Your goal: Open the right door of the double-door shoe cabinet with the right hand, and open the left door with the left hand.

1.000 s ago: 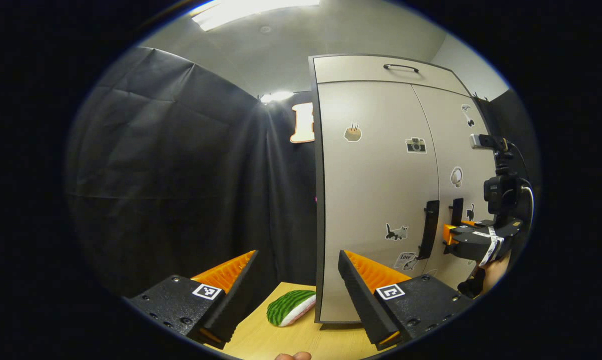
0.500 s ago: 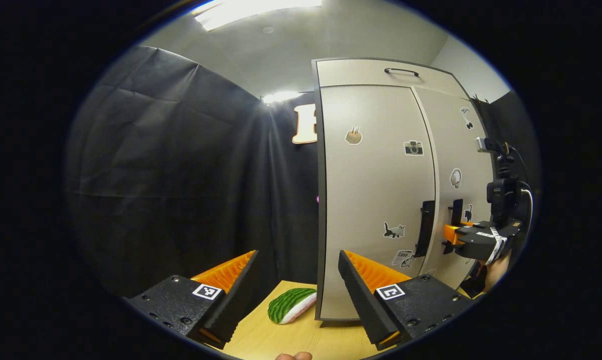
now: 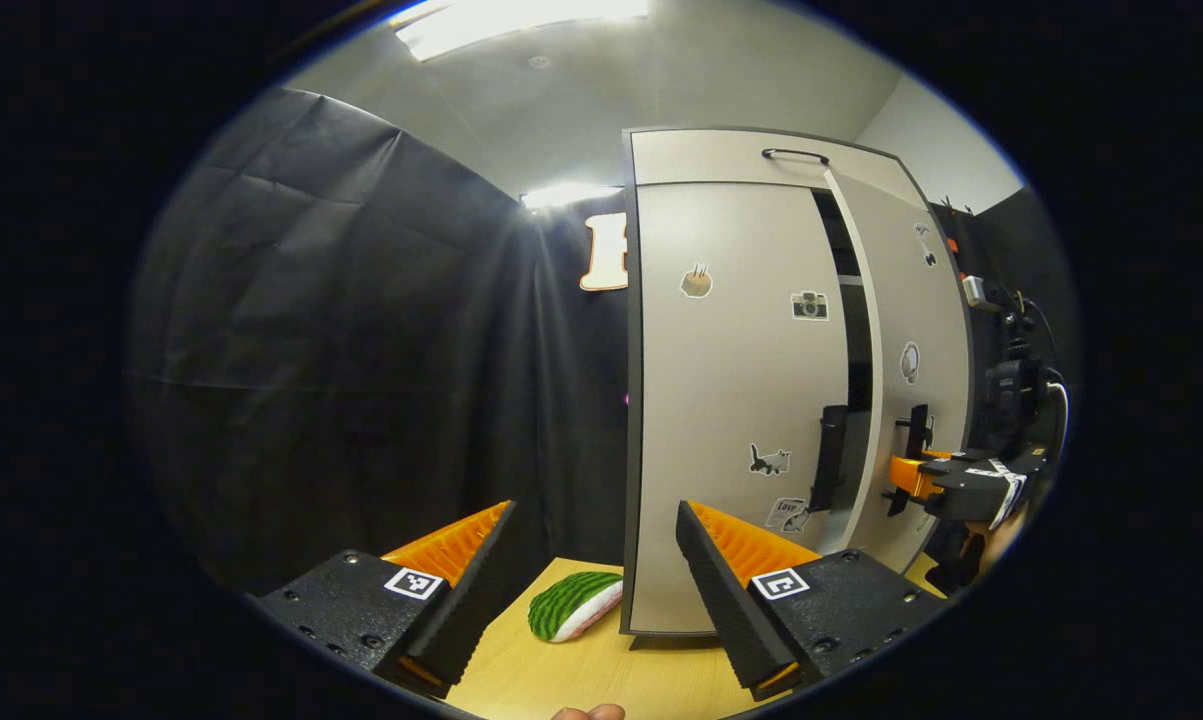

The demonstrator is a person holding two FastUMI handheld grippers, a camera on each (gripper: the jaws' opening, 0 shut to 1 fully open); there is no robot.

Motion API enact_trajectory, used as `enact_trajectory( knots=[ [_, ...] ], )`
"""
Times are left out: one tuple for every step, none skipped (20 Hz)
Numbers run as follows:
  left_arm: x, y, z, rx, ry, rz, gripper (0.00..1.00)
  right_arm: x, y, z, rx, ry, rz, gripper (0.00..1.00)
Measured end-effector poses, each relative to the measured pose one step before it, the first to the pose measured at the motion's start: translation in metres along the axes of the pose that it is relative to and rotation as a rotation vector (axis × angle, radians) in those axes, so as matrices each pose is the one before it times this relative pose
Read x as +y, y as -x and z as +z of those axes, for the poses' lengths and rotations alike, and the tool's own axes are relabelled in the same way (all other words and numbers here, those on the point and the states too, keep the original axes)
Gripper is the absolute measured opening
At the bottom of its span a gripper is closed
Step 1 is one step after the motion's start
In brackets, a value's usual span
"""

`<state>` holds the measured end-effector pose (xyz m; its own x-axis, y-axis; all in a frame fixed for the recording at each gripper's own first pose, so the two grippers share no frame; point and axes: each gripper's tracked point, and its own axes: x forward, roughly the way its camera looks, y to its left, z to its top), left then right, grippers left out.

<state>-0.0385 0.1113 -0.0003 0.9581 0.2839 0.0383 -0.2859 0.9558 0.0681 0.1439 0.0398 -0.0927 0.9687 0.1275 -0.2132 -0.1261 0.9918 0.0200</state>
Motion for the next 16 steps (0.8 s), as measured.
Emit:
enact_trajectory(
  knots=[
    [-0.00154,0.00169,0.00025,-0.00121,-0.00016,-0.00598,0.96,-0.00111,0.00228,0.00022,0.00084,0.00114,0.00516,0.11],
    [-0.00172,0.00237,-0.0002,-0.00015,-0.00057,-0.00674,0.96,-0.00127,0.00235,-0.00006,-0.00003,0.00167,0.00268,0.11],
    [-0.00158,0.00095,0.00014,0.00098,0.00006,-0.00706,0.96,-0.00174,0.00207,0.00033,0.00049,0.00167,-0.00019,0.11],
    [-0.00334,-0.00006,-0.00094,0.00158,-0.00001,-0.00837,0.96,-0.00167,0.00159,0.00038,0.00073,0.00117,-0.00158,0.11],
    [-0.0029,-0.00042,-0.00031,0.00235,-0.00055,-0.00897,0.96,-0.00022,0.00112,-0.00021,0.00032,-0.00156,-0.00153,0.12],
    [-0.00278,-0.00007,-0.00119,0.00129,-0.00086,-0.00998,0.96,-0.00124,0.00229,0.00015,0.00018,-0.00608,-0.00108,0.12],
    [-0.00347,-0.00093,-0.00018,0.00204,-0.00046,-0.01076,0.96,-0.00258,0.00467,0.00015,-0.00066,-0.004,-0.00096,0.11],
    [-0.0042,-0.00068,-0.00085,0.00103,0.00016,-0.01246,0.96,-0.00263,0.00352,0.00051,0.00149,0.0001,-0.00224,0.11],
    [-0.00491,-0.00157,-0.00039,0.00102,0.00078,-0.0141,0.96,-0.00296,0.00461,-0.00052,0.0008,0.00249,-0.00371,0.11],
    [-0.0055,-0.00182,-0.00073,0.00142,0.00166,-0.01621,0.96,-0.0029,0.00408,-0.00023,0.00076,0.00132,-0.00325,0.11],
    [-0.006,-0.00157,0.00013,-0.0021,0.00316,-0.01856,0.96,-0.00432,0.00611,-0.00161,0.00077,-0.00283,-0.004,0.11],
    [-0.00669,-0.00239,0.00065,-0.00321,0.00461,-0.01858,0.96,-0.00579,0.00664,-0.00074,0.00145,-0.00723,-0.00554,0.11],
    [-0.00709,-0.00194,0.0001,-0.00242,0.00393,-0.01898,0.96,-0.00479,0.00531,0.00015,-0.00064,-0.00559,-0.0062,0.11],
    [-0.00726,-0.00206,0.0,-0.00175,0.00186,-0.01898,0.96,-0.00437,0.00494,0.00027,-0.00061,-0.00087,-0.00666,0.11],
    [-0.00687,-0.00169,0.00011,-0.00076,-0.00055,-0.01804,0.96,-0.00466,0.00453,-0.00053,-0.00044,0.00016,-0.00749,0.11],
    [-0.00738,-0.00209,0.00012,-0.00097,-0.00189,-0.01807,0.96,-0.00538,0.0046,-0.00039,-0.00089,-0.00034,-0.0088,0.11]
  ],
)
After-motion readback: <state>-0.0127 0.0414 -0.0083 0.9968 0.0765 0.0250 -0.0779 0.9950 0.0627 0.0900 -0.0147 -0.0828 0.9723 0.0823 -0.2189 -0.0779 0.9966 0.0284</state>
